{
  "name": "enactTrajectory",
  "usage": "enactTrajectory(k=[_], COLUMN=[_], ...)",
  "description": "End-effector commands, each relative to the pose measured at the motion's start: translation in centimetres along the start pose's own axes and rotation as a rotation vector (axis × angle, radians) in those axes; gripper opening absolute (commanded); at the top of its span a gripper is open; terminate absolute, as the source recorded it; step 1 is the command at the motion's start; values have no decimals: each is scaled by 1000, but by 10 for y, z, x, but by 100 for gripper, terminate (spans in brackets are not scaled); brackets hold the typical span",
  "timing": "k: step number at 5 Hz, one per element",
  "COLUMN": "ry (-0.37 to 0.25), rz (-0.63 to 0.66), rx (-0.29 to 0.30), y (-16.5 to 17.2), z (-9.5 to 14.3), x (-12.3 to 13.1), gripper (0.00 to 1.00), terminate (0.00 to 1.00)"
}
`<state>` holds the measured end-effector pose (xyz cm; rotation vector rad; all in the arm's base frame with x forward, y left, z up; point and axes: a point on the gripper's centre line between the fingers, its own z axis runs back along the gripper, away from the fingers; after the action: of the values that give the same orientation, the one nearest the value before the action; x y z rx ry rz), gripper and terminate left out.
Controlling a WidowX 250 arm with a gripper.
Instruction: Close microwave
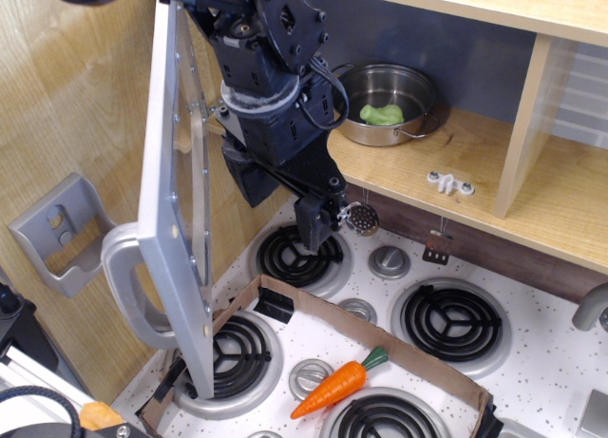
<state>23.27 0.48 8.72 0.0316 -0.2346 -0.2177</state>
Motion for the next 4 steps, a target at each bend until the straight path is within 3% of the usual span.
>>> enactTrajectory(k=[1,3,4], ry=[0,-24,-29], rz=[0,8,30], rx=[0,19,63], y=[0,1,-4], z=[0,13,35], x=[0,18,27], gripper=[100,100,100], terminate=[0,0,0])
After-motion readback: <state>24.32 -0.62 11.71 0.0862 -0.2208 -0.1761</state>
